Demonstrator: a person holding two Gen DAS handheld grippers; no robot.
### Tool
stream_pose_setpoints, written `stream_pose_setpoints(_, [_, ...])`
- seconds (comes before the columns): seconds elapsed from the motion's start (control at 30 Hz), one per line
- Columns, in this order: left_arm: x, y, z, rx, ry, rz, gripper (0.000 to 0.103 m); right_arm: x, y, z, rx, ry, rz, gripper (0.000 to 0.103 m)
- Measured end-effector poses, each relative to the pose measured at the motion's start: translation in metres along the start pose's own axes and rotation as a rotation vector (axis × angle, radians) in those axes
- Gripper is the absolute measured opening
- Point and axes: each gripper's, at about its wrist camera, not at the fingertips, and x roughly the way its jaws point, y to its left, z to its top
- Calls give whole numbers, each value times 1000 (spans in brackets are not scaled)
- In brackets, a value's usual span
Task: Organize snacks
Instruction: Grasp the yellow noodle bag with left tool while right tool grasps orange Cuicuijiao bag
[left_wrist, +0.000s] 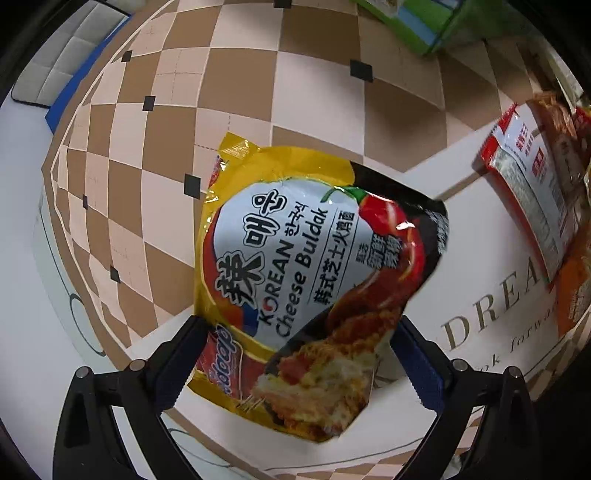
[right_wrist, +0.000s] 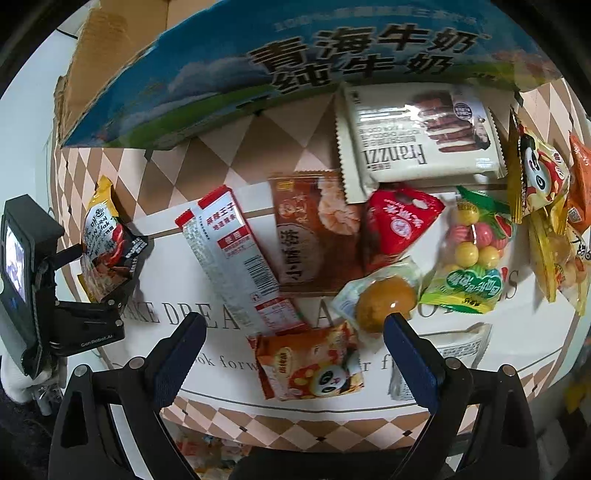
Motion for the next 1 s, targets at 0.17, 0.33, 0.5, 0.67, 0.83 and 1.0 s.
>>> stream_pose_setpoints(0.17, [-4, 23, -1, -176, -37, -107, 100, 2, 5, -10, -6, 5, -13, 99])
stream_pose_setpoints(0.33, [0, 33, -17, -443, 0, -218, 100, 13, -1, -25, 20, 20, -14, 99])
stream_pose_setpoints(0.5, [9, 18, -38, -580, 41, -296, 94, 20, -10, -40, -22, 33, -35, 99])
stream_pose_setpoints(0.67, [-35, 2, -50, -488, -133, -102, 94, 19, 13, -64, -323, 25, -143, 99])
stream_pose_setpoints(0.83, [-58, 0, -42, -358, -212, 69, 94, 44, 55, -97, -720, 63, -372, 99])
stream_pose_setpoints(1.0, [-44, -6, -25, -304, -188, 121, 94, 81, 76, -128, -1013, 107, -582, 99])
